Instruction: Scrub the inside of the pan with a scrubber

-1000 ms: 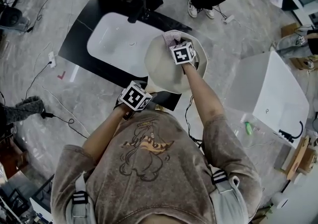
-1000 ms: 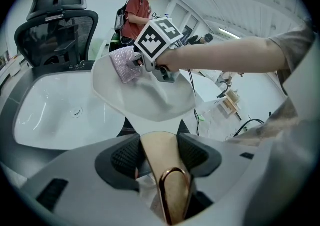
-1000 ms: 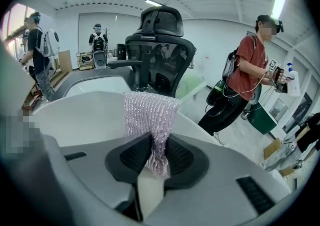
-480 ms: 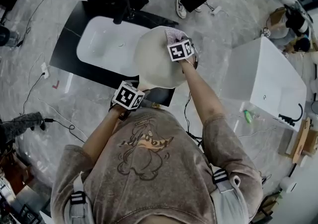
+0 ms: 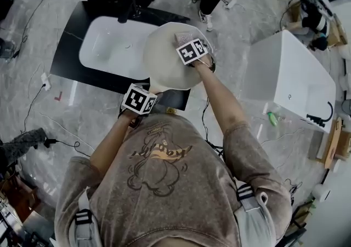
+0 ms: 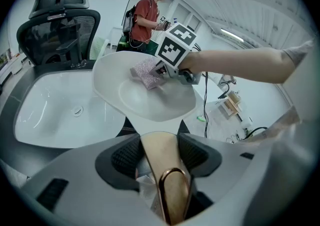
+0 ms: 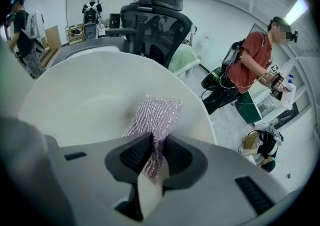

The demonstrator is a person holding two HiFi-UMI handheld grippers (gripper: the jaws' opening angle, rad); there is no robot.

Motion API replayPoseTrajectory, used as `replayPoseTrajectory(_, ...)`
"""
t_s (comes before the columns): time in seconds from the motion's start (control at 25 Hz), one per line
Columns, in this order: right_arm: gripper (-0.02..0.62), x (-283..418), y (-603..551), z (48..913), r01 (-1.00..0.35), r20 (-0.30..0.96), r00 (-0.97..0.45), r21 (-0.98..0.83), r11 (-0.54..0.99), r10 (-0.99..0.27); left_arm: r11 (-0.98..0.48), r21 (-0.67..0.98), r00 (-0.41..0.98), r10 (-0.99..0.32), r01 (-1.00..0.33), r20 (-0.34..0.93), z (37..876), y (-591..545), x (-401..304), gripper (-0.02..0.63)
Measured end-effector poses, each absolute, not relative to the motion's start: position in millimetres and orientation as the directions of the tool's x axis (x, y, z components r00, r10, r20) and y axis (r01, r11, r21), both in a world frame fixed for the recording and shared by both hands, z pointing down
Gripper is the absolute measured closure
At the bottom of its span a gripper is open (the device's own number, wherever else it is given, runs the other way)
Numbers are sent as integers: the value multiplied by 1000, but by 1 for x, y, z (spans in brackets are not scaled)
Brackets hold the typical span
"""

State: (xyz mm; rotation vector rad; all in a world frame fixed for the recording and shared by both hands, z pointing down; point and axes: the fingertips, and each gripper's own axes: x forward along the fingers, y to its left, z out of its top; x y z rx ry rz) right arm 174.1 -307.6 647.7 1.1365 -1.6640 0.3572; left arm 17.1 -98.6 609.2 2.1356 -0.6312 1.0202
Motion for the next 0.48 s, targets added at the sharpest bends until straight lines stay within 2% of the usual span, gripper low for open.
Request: replayPoseTrajectory(0.48, 509, 147, -249, 667, -775, 941, -119, 112, 621, -318, -658, 366, 576, -128, -658, 807, 607, -98, 22, 348)
